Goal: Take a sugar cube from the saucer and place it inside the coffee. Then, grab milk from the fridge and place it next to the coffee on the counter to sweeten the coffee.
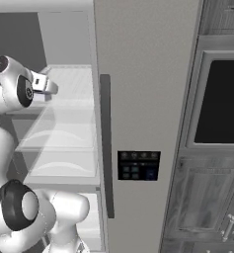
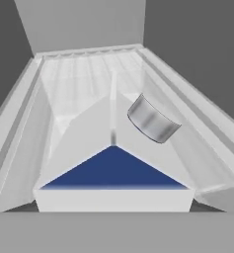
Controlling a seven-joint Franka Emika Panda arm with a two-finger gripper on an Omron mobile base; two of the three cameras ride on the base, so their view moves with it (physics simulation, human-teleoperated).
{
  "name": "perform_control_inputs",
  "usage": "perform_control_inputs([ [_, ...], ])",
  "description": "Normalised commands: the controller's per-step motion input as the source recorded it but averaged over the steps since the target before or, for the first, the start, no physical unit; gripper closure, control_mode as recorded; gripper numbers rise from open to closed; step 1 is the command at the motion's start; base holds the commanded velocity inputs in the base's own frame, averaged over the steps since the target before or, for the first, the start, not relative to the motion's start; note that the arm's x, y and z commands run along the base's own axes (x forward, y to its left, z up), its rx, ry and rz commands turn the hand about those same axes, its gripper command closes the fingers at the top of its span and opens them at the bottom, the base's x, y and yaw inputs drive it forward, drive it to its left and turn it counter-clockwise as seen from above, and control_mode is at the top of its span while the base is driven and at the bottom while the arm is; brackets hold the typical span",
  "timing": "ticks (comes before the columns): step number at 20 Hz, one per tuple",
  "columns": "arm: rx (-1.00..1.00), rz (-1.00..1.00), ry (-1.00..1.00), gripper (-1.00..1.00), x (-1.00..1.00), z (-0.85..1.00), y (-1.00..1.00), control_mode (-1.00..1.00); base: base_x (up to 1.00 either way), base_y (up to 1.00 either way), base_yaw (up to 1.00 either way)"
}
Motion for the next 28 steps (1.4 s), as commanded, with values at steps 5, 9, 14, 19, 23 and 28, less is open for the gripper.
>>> perform_control_inputs([
  [5, 0.03, 0.12, -0.09, 1.00, -1.00, 0.33, -0.19, -1.00, 0.00, 0.00, 0.00],
  [9, 0.03, 0.10, -0.07, 1.00, -1.00, 0.14, -0.49, -1.00, 0.00, 0.00, 0.00],
  [14, 0.01, 0.08, -0.05, 1.00, -1.00, 0.00, -0.50, -1.00, 0.00, 0.00, 0.00],
  [19, 0.01, 0.00, -0.02, 1.00, -1.00, 0.00, -0.39, -1.00, 0.00, 0.00, 0.00],
  [23, 0.00, 0.00, -0.01, 1.00, -0.98, 0.00, -0.25, -1.00, 0.00, 0.00, 0.00],
  [28, 0.00, 0.00, -0.01, 1.00, -0.53, 0.00, -0.13, 1.00, -0.38, -0.17, 0.05],
])
